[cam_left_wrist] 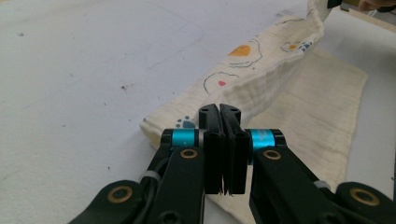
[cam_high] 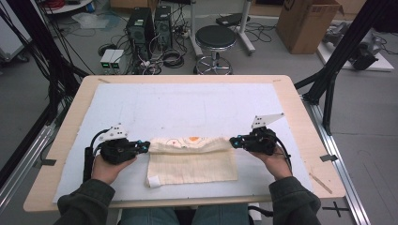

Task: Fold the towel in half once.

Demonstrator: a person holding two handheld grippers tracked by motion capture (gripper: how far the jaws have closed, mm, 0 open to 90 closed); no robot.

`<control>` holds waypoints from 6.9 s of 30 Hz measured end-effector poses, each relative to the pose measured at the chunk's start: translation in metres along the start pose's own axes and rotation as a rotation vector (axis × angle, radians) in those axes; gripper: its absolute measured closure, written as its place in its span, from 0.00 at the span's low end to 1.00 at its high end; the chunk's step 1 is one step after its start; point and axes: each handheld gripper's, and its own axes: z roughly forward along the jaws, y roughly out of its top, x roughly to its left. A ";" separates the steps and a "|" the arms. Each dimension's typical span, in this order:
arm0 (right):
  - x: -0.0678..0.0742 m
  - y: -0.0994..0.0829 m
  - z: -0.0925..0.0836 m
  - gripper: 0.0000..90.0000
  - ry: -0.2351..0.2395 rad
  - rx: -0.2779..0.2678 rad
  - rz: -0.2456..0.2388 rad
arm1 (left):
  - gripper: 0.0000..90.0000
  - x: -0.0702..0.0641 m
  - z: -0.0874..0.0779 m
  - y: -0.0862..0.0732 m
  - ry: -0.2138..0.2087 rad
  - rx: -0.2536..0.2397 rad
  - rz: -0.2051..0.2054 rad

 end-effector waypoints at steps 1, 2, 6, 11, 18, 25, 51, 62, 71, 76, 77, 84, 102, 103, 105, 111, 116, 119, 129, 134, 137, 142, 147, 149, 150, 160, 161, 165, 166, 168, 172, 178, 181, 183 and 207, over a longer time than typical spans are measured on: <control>0.000 -0.001 -0.001 0.96 0.001 -0.001 -0.005 | 0.97 -0.001 0.000 0.000 -0.001 0.005 0.006; 0.001 -0.002 -0.001 0.96 0.001 -0.001 -0.004 | 0.97 -0.002 -0.001 0.000 -0.001 0.009 0.009; 0.003 -0.005 -0.002 0.96 0.000 0.001 -0.001 | 0.97 -0.005 -0.003 0.000 -0.006 0.014 0.016; 0.004 -0.010 -0.002 0.96 0.005 0.007 0.000 | 0.97 -0.008 -0.002 -0.008 -0.008 0.028 0.004; 0.007 -0.018 -0.001 0.96 0.009 0.022 0.006 | 0.97 -0.014 -0.003 -0.020 -0.022 0.043 0.004; 0.011 -0.024 0.001 0.96 0.013 0.032 0.004 | 0.97 -0.018 -0.004 -0.027 -0.035 0.058 0.005; 0.026 -0.042 -0.001 0.96 0.029 0.059 -0.001 | 0.97 -0.033 -0.012 -0.041 -0.081 0.084 0.023; 0.026 -0.040 -0.009 0.77 0.112 0.023 0.018 | 0.75 -0.031 -0.020 -0.034 -0.124 0.049 -0.005; 0.032 -0.033 0.009 0.77 0.121 0.042 -0.013 | 0.84 -0.033 -0.001 -0.032 -0.130 0.090 0.019; 0.039 -0.036 0.023 0.77 0.126 0.106 -0.053 | 0.85 -0.036 0.007 -0.036 -0.160 0.153 0.054; 0.040 -0.037 0.025 0.77 0.116 0.121 -0.056 | 0.85 -0.037 0.007 -0.037 -0.162 0.159 0.058; 0.043 -0.046 0.026 0.77 0.076 0.151 -0.094 | 0.84 -0.036 0.008 -0.044 -0.169 0.201 0.067; 0.050 -0.060 0.021 0.75 0.021 0.146 -0.155 | 0.79 -0.038 0.006 -0.051 -0.156 0.204 0.089; 0.050 -0.060 0.020 0.75 0.021 0.148 -0.146 | 0.79 -0.037 0.006 -0.050 -0.155 0.203 0.092; 0.050 -0.061 0.020 0.75 0.021 0.144 -0.146 | 0.79 -0.037 0.007 -0.050 -0.158 0.200 0.090; 0.050 -0.059 0.021 0.69 0.031 0.147 -0.131 | 0.73 -0.035 0.004 -0.046 -0.154 0.165 0.079; 0.049 -0.051 0.019 0.62 0.044 0.102 -0.116 | 0.70 -0.030 0.003 -0.037 -0.150 0.112 0.052; 0.043 -0.041 0.020 0.59 0.035 0.079 -0.112 | 0.67 -0.022 0.007 -0.028 -0.117 0.090 0.023; 0.021 -0.020 0.023 0.59 -0.029 0.059 -0.076 | 0.64 0.002 0.021 -0.018 -0.053 0.075 -0.031; 0.008 -0.013 0.030 0.59 -0.063 0.063 -0.051 | 0.61 0.014 0.024 -0.019 -0.001 0.066 -0.078; 0.002 -0.008 0.034 0.58 -0.085 0.082 -0.039 | 0.60 0.020 0.026 -0.018 0.017 0.068 -0.093; -0.006 -0.003 0.037 0.58 -0.102 0.076 -0.009 | 0.59 0.025 0.033 -0.007 0.037 0.081 -0.089; -0.017 -0.001 0.040 0.58 -0.100 0.095 0.037 | 0.56 0.036 0.044 -0.002 0.045 0.119 -0.116; -0.023 -0.002 0.042 0.59 -0.097 0.115 0.067 | 0.58 0.038 0.046 -0.001 0.030 0.103 -0.134; -0.024 -0.003 0.042 0.59 -0.095 0.117 0.074 | 0.59 0.039 0.048 -0.001 0.033 0.104 -0.139; -0.031 -0.008 0.049 0.92 -0.042 0.218 0.098 | 0.96 0.040 0.055 -0.006 0.003 0.191 -0.091; -0.031 -0.008 0.049 0.93 -0.040 0.219 0.095 | 0.97 0.040 0.055 -0.006 0.003 0.189 -0.092; -0.030 -0.009 0.045 0.95 -0.047 0.228 0.096 | 0.97 0.040 0.051 -0.005 0.030 0.186 -0.083; -0.030 -0.009 0.044 0.95 -0.051 0.228 0.093 | 0.97 0.040 0.050 -0.005 0.038 0.181 -0.077; -0.029 -0.008 0.043 0.95 -0.056 0.228 0.091 | 0.97 0.038 0.049 -0.004 0.050 0.172 -0.074; -0.028 -0.005 0.041 0.95 -0.079 0.212 0.083 | 0.97 0.039 0.048 -0.002 0.080 0.129 -0.090; -0.034 0.005 0.041 0.95 -0.105 0.200 0.083 | 0.97 0.047 0.052 0.007 0.095 0.128 -0.095; -0.039 0.007 0.041 0.95 -0.116 0.186 0.093 | 0.97 0.051 0.055 0.012 0.107 0.114 -0.106; -0.042 0.009 0.042 0.95 -0.127 0.182 0.093 | 0.97 0.055 0.058 0.016 0.113 0.116 -0.107; -0.070 0.024 0.048 0.69 -0.153 0.099 0.147 | 0.64 0.078 0.066 0.024 0.091 0.032 -0.215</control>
